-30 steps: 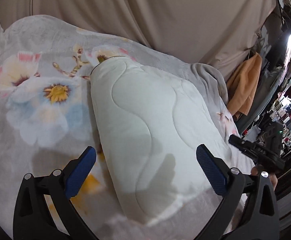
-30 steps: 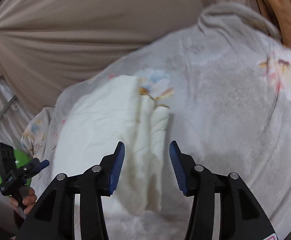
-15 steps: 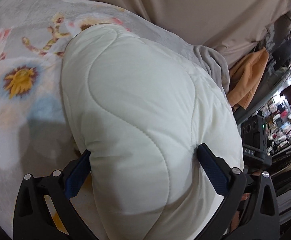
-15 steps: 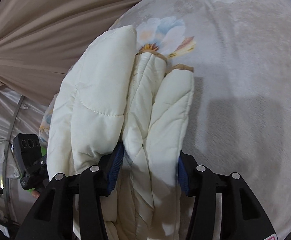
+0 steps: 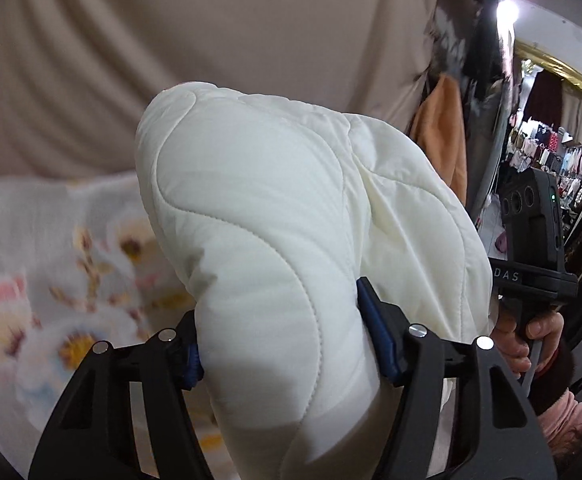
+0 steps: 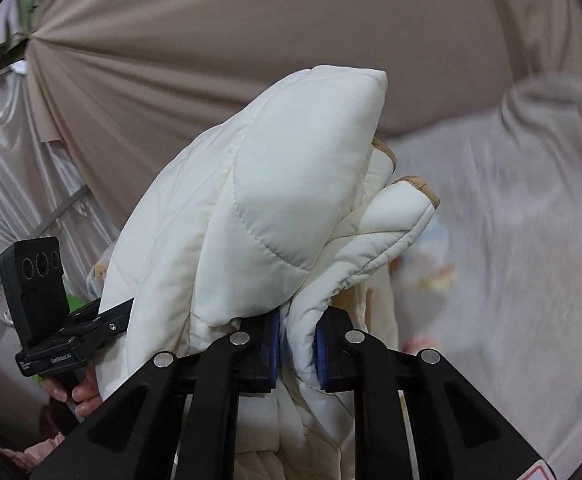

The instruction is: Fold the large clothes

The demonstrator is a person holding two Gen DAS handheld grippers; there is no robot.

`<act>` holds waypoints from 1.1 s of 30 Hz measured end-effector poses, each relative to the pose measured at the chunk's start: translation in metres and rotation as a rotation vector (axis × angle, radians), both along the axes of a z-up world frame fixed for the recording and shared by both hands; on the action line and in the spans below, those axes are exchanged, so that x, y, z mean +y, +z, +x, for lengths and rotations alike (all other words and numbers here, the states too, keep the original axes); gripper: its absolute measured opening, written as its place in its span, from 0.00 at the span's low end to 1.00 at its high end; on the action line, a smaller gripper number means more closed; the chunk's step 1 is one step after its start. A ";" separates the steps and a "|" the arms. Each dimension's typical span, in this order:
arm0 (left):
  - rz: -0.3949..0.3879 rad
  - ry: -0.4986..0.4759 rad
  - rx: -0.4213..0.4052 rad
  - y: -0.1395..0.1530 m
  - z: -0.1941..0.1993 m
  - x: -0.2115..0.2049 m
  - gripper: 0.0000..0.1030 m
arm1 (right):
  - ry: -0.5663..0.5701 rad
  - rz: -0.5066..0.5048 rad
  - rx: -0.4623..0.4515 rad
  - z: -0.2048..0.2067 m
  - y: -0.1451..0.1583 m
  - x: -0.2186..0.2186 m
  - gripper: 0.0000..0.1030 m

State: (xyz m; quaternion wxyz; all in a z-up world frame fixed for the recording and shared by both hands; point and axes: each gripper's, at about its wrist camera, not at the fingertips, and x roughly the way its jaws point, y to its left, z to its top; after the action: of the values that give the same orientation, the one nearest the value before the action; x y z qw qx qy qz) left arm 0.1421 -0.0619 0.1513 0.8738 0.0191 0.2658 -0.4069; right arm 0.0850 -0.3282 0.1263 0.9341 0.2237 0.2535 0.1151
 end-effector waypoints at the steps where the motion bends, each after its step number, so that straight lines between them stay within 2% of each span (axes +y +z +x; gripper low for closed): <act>1: -0.009 0.004 -0.031 0.011 0.000 0.001 0.60 | -0.002 -0.008 -0.036 0.000 0.012 0.001 0.15; 5: -0.037 0.028 -0.179 0.049 0.002 0.021 0.61 | 0.011 -0.027 -0.169 0.015 0.052 0.016 0.15; 8: -0.021 0.065 -0.227 0.052 0.025 0.037 0.64 | 0.023 0.004 -0.183 0.048 0.054 0.024 0.17; 11: 0.023 0.118 -0.174 0.022 0.068 0.047 0.72 | 0.029 0.033 -0.103 0.103 0.015 0.032 0.25; 13: 0.093 0.165 -0.088 -0.026 0.109 0.048 0.74 | -0.006 0.021 0.034 0.147 -0.039 0.033 0.30; 15: 0.201 0.249 0.036 -0.085 0.143 0.048 0.74 | -0.065 -0.007 0.188 0.170 -0.092 0.031 0.27; 16: 0.239 0.310 0.086 -0.110 0.152 0.052 0.74 | -0.092 0.000 0.222 0.171 -0.111 0.028 0.26; 17: 0.194 0.352 0.055 -0.118 0.147 0.064 0.74 | -0.090 0.049 0.204 0.163 -0.121 0.022 0.26; 18: 0.165 0.345 0.042 -0.118 0.141 0.073 0.74 | -0.079 0.091 0.175 0.154 -0.120 0.017 0.26; 19: 0.144 0.326 0.051 -0.111 0.134 0.080 0.74 | -0.099 0.088 0.161 0.146 -0.115 0.014 0.26; 21: 0.124 0.353 0.041 -0.093 0.119 0.089 0.72 | -0.149 0.019 0.101 0.124 -0.087 0.015 0.26; 22: 0.117 0.343 -0.002 -0.080 0.107 0.086 0.72 | -0.143 -0.013 0.065 0.116 -0.069 0.020 0.26; 25: 0.151 0.357 -0.102 -0.050 0.078 0.061 0.72 | -0.086 -0.102 -0.042 0.098 -0.022 0.052 0.25; 27: 0.180 0.372 -0.124 -0.047 0.068 0.043 0.73 | -0.036 -0.204 -0.067 0.098 -0.007 0.085 0.24; 29: 0.231 0.407 -0.132 -0.056 0.066 0.030 0.73 | -0.023 -0.299 -0.040 0.105 -0.017 0.106 0.19; 30: 0.254 0.423 -0.130 -0.064 0.068 0.029 0.73 | -0.027 -0.346 -0.007 0.111 -0.029 0.114 0.19; 33: 0.298 0.453 -0.094 -0.096 0.077 0.033 0.74 | -0.071 -0.408 0.091 0.124 -0.074 0.115 0.19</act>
State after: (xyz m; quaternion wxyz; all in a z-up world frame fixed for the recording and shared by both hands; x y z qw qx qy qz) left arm 0.2194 -0.0285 0.0549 0.9415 0.1063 0.2793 -0.1560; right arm 0.2090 -0.2136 0.0520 0.9511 0.0438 0.3052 0.0181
